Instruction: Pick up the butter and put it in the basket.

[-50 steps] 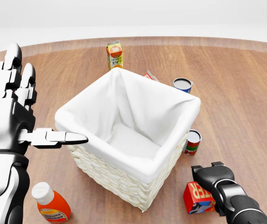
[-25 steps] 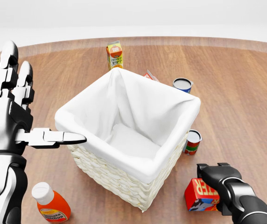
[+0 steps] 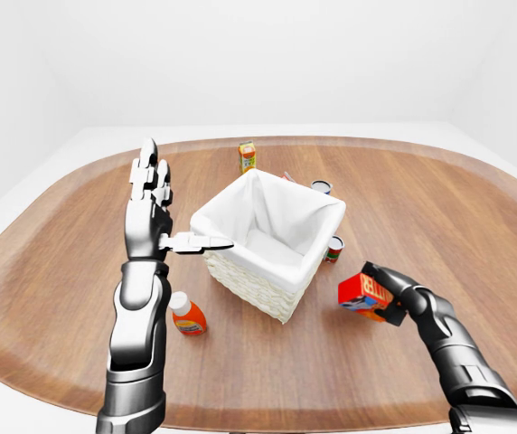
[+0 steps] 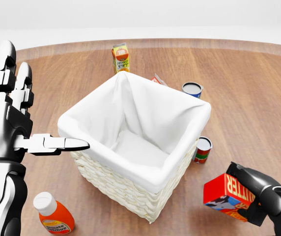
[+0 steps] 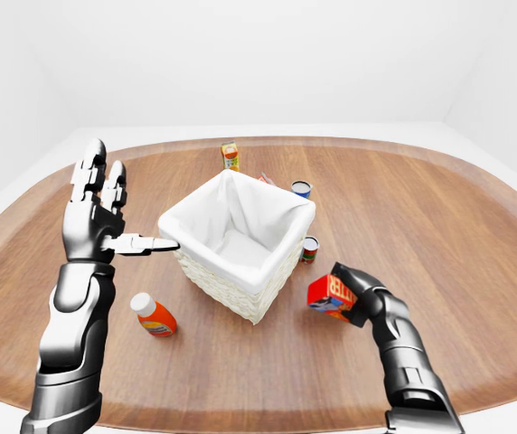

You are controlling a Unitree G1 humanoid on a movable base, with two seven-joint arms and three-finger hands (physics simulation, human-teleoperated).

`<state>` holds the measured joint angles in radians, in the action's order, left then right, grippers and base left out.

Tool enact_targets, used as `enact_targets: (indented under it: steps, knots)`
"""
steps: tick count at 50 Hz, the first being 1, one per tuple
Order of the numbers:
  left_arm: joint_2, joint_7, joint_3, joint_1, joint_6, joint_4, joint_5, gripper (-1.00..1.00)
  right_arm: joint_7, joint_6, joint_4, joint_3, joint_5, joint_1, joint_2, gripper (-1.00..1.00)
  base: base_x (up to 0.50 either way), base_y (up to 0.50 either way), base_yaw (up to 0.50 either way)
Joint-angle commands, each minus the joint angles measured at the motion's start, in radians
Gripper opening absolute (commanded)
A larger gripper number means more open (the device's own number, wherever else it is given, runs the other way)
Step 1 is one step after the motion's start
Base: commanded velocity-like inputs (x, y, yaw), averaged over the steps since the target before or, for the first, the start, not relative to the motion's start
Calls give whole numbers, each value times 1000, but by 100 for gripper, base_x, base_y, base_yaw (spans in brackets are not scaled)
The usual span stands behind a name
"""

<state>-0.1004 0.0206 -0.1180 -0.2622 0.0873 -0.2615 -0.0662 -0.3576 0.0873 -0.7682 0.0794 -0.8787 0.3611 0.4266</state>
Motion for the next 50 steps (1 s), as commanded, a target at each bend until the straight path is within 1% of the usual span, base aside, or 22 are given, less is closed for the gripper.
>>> enact_targets:
  steps: [1,6,9,11,15,18,19,22,26,37,45,50]
  knots:
    - [-2,0,-2,1,0,-4,0,100,-20,0,52,143,186,-32,128,-100,0,0,0]
    - [-2,0,-2,1,0,-8,1,100,-39,0,53,166,235,-20,170,-100,0,0,0]
    - [-2,0,-3,-1,0,-11,0,100,-49,0,85,181,265,-11,179,-100,0,0,0]
    - [-2,-1,-3,-2,0,-12,1,100,-92,0,136,196,316,-15,171,-100,0,0,0]
    - [-4,-1,-3,-5,0,-16,0,100,-120,0,238,212,369,8,148,-100,0,0,0]
    - [-5,0,-5,-7,0,-20,-1,100,-157,0,309,208,408,30,124,-100,0,0,0]
    - [-7,0,-8,-9,0,-22,-2,100,-178,0,355,211,442,49,109,-100,0,0,0]
    - [-8,0,-8,-8,0,-21,-2,100,-191,0,413,204,472,85,97,-100,0,0,0]
    - [-7,-1,-7,-9,0,-19,-3,100,-207,0,468,186,489,137,85,-100,0,0,0]
    - [-5,0,-2,-7,0,-21,-1,100,-199,0,527,141,509,287,63,-100,0,0,0]
    - [-5,1,-5,-6,0,-23,-2,100,-217,0,598,125,531,355,48,-100,0,0,0]
    - [-4,1,-4,-2,0,-26,-2,100,-222,0,612,106,532,382,27,-100,0,0,0]
